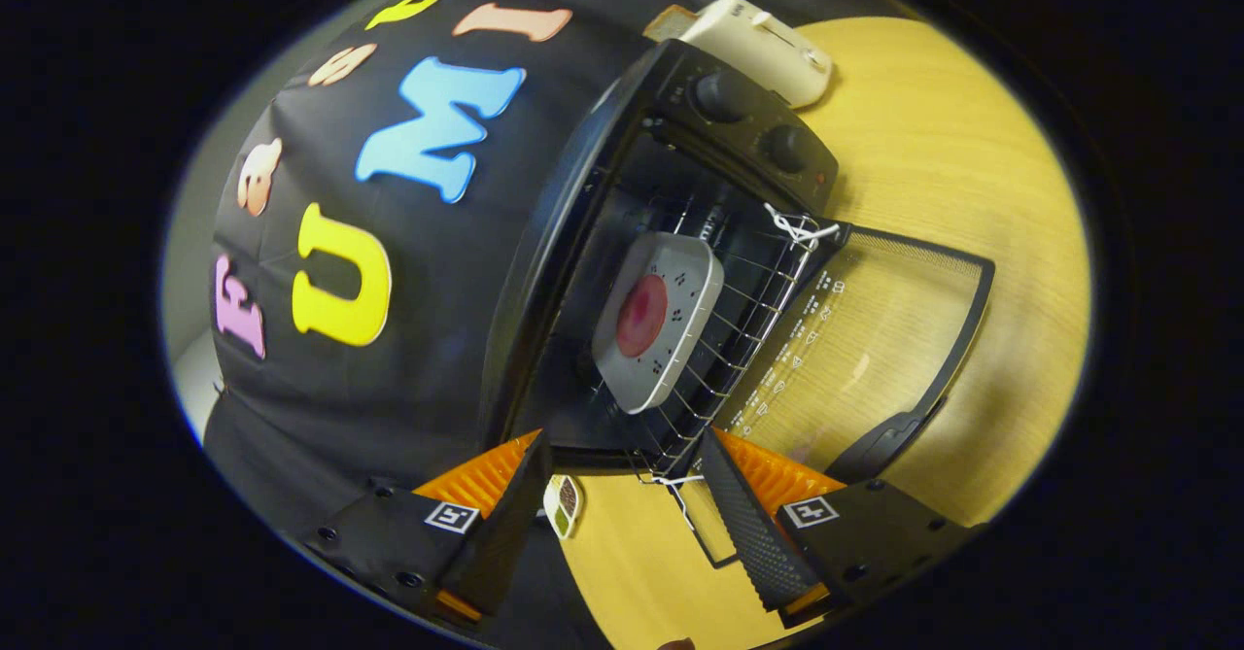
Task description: Open the toaster oven, put the food inside, and close the toaster oven door.
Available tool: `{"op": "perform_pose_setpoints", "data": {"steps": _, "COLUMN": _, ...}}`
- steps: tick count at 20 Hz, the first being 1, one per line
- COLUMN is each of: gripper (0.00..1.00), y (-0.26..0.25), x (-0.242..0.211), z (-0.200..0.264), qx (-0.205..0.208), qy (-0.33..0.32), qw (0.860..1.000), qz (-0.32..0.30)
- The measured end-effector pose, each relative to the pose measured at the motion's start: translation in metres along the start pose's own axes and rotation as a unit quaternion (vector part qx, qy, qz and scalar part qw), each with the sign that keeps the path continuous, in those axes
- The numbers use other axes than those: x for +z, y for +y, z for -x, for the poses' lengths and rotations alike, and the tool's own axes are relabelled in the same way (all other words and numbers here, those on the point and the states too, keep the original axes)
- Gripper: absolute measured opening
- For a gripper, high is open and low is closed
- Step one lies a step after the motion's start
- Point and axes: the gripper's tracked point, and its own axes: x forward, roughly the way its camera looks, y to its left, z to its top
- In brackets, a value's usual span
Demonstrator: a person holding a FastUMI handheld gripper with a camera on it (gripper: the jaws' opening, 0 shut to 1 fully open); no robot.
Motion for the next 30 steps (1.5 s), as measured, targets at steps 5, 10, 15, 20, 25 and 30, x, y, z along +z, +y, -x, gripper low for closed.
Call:
{"op": "perform_pose_setpoints", "data": {"steps": 5, "gripper": 0.98, "y": -0.025, "x": -0.018, "z": 0.033, "qx": -0.019, "qy": 0.031, "qw": 0.988, "qz": 0.147}}
{"op": "perform_pose_setpoints", "data": {"steps": 10, "gripper": 0.98, "y": -0.047, "x": -0.023, "z": 0.055, "qx": -0.040, "qy": 0.041, "qw": 0.963, "qz": 0.263}}
{"op": "perform_pose_setpoints", "data": {"steps": 15, "gripper": 0.98, "y": -0.078, "x": -0.033, "z": 0.059, "qx": -0.078, "qy": 0.072, "qw": 0.939, "qz": 0.326}}
{"op": "perform_pose_setpoints", "data": {"steps": 20, "gripper": 0.98, "y": -0.115, "x": -0.045, "z": 0.056, "qx": -0.132, "qy": 0.122, "qw": 0.910, "qz": 0.374}}
{"op": "perform_pose_setpoints", "data": {"steps": 25, "gripper": 0.99, "y": -0.140, "x": -0.051, "z": 0.048, "qx": -0.166, "qy": 0.150, "qw": 0.878, "qz": 0.423}}
{"op": "perform_pose_setpoints", "data": {"steps": 30, "gripper": 0.98, "y": -0.148, "x": -0.047, "z": 0.035, "qx": -0.180, "qy": 0.139, "qw": 0.868, "qz": 0.440}}
